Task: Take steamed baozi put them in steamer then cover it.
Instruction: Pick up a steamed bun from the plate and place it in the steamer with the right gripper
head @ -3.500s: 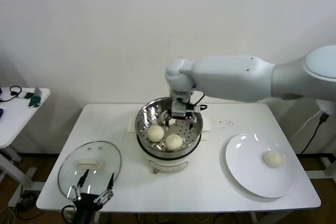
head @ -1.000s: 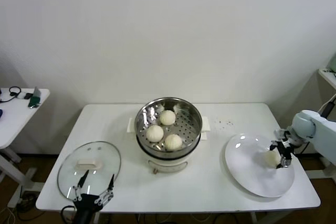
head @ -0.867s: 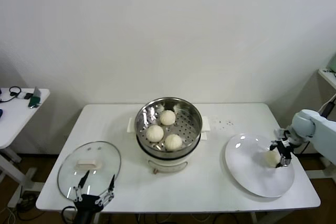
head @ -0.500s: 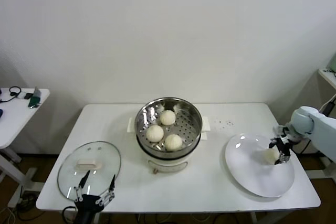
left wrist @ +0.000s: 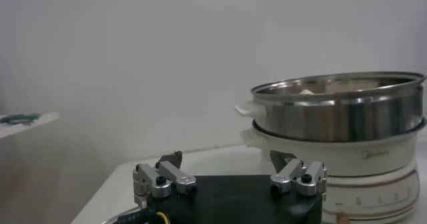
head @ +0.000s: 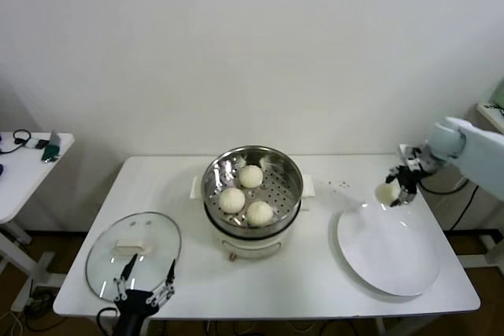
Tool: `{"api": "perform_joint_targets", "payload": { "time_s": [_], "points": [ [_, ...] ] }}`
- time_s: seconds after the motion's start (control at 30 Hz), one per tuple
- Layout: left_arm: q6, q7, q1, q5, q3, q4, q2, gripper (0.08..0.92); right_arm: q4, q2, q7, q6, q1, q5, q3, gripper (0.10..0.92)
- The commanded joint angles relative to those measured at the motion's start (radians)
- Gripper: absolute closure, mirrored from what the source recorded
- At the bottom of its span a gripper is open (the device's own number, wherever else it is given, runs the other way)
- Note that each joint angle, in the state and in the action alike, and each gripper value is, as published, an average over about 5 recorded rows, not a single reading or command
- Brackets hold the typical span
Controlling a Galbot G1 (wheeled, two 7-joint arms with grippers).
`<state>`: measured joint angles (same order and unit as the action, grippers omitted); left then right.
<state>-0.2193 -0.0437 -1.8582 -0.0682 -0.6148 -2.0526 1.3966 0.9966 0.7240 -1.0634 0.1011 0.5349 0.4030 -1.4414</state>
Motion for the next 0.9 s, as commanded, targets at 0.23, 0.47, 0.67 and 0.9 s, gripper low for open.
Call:
{"api": "perform_joint_targets", "payload": {
  "time_s": [0.23,0.47,0.67,0.9],
  "points": [
    [0.003,-0.001,0.018,-0.023,0.030,0.001,-0.017,0.177,0.011,0.424,0.039,0.087,0.473,0.587,-0.458,0.321],
    [0.003,-0.003,0.021,-0.038,0.036,-0.003,-0.032,0.177,0.051,0.575,0.081,0.141,0.489,0.738,-0.488,0.318],
    [-0.003,-0.004,0.015,-0.032,0.048,-0.005,-0.048,0.177,0.082,0.643,0.124,0.170,0.445,0.793,-0.490,0.320],
    [-0.005,-0.008,0.021,-0.041,0.046,-0.013,-0.056,0.177,0.085,0.678,0.160,0.188,0.359,0.742,-0.491,0.319]
  ]
}}
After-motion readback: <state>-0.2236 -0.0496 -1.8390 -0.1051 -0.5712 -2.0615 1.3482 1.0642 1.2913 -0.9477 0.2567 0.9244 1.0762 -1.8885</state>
